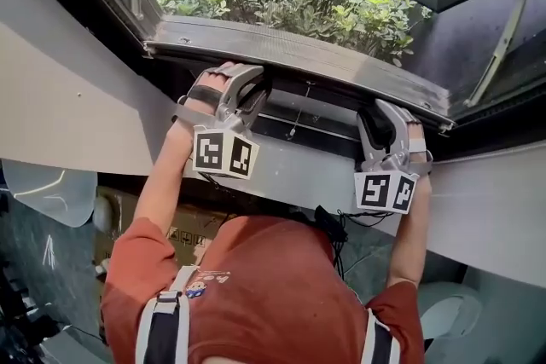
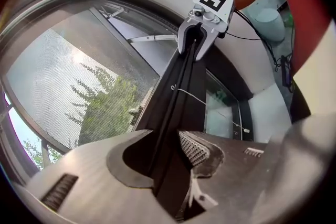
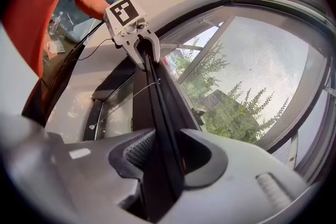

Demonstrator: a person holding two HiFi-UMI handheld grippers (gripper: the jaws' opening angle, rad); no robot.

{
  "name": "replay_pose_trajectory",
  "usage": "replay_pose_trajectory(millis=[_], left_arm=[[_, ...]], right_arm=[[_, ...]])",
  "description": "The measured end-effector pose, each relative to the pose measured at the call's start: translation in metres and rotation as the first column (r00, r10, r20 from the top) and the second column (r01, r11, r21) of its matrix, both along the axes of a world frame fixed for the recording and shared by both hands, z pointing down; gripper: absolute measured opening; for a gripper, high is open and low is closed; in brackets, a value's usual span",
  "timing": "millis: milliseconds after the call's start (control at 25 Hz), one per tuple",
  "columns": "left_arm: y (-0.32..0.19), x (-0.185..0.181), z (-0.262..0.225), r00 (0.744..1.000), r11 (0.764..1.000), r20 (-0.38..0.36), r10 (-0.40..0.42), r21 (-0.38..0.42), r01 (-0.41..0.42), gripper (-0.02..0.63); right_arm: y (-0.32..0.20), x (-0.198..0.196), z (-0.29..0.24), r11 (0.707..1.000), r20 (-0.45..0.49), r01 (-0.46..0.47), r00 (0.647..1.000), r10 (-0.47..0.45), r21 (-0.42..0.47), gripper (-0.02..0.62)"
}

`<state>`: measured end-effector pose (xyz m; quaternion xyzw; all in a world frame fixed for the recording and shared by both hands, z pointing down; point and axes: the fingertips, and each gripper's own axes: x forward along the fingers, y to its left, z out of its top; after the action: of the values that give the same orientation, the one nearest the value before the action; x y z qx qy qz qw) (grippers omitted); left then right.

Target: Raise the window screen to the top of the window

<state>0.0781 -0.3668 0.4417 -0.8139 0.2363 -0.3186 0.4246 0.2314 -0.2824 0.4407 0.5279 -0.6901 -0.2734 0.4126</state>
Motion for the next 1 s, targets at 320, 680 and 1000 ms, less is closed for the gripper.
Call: replay_pose_trajectory(millis=[320,680,1000], left_arm=[[0.0,0.0,-0.003,0.998,1.0,0.055,0.002,-0.012,-0.001,0.129],[0.0,-0.003,-0.033,1.0,0.997,-0.013,0.002,0.077,-0.001,0.08],[-0.002,-0.001,-0.068,0.998,0.983,-0.057,-0.003,0.184,0.014,0.077]], right_arm=[[0.0,0.001,-0.003,0.999,-0.023,0.004,1.0,-0.005,-0.036,0.131],[0.001,0.001,-0.034,0.999,-0.036,-0.004,0.999,0.006,0.052,0.08],[-0.001,0.003,-0.069,0.989,-0.094,-0.01,0.995,0.024,0.149,0.064]])
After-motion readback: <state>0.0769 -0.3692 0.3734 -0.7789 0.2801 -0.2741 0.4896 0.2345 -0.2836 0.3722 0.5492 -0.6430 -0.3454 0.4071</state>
